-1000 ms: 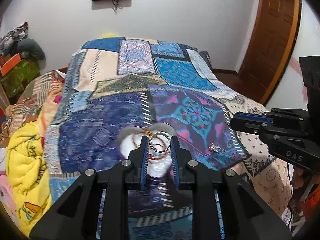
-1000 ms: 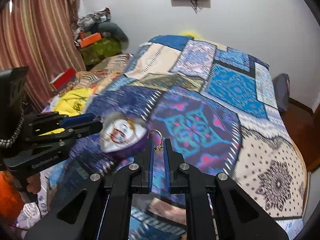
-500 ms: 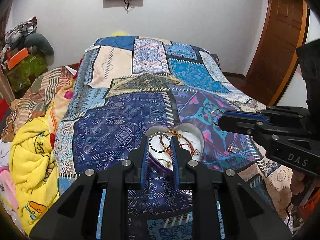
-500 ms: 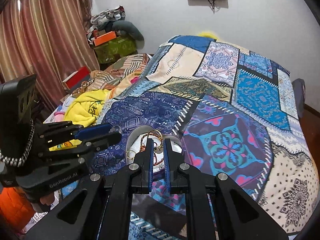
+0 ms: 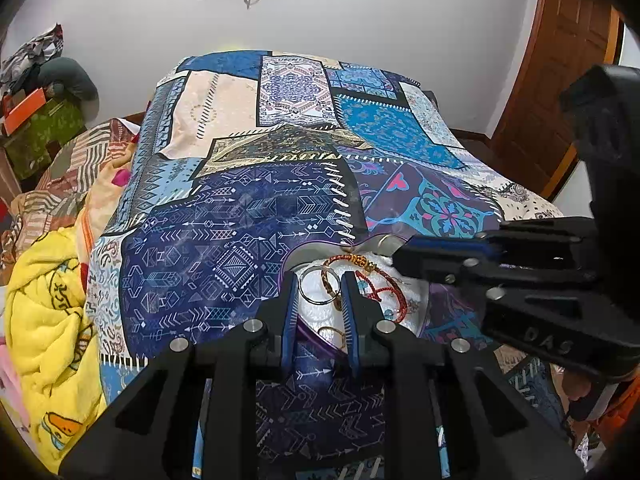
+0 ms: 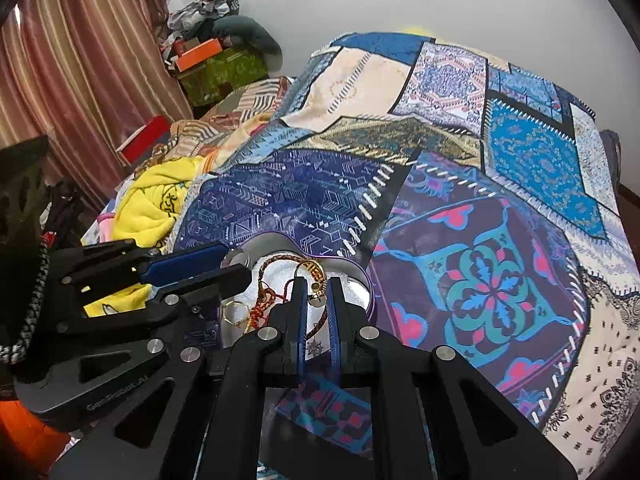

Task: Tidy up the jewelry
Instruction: 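Lower both rings into the heart tin and open both grippers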

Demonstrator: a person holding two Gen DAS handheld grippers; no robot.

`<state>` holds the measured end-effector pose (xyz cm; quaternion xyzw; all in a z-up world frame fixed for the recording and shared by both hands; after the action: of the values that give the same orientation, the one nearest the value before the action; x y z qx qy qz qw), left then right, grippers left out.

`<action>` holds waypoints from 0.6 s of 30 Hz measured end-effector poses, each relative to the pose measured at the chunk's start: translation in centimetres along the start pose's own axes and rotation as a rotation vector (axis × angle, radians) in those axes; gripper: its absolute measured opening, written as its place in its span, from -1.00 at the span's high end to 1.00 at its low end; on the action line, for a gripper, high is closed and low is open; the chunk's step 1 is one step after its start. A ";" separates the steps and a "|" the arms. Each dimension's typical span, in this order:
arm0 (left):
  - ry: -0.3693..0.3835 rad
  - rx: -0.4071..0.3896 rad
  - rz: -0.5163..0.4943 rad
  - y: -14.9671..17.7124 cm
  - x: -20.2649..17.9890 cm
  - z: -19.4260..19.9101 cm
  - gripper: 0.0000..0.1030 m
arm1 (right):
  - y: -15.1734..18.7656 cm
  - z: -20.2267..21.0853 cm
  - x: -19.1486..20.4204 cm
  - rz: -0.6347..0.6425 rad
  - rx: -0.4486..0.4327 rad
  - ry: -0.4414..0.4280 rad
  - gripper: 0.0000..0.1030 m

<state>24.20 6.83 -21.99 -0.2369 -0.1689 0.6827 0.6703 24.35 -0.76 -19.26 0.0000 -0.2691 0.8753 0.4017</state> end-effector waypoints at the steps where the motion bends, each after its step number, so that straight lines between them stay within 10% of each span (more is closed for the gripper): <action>1: -0.001 0.000 -0.003 0.0 0.0 -0.1 0.61 | 0.1 -0.1 0.0 0.000 0.004 -0.001 0.83; 18: -0.011 0.022 -0.006 -0.1 -0.1 -0.1 0.60 | 0.3 0.6 0.1 0.000 0.006 0.005 0.76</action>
<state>24.30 6.73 -22.03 -0.2253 -0.1656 0.6838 0.6739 23.96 -1.11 -18.84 -0.0011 -0.2654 0.8762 0.4022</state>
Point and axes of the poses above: each gripper's, at about its wrist camera, not at the fingertips, and z roughly against the way its jaws point, x to its left, y to its underside, the point moved 5 cm from there along -z, roughly the way its jaws point, and after that the axes turned 9 degrees about x, right-handed, at the moved point
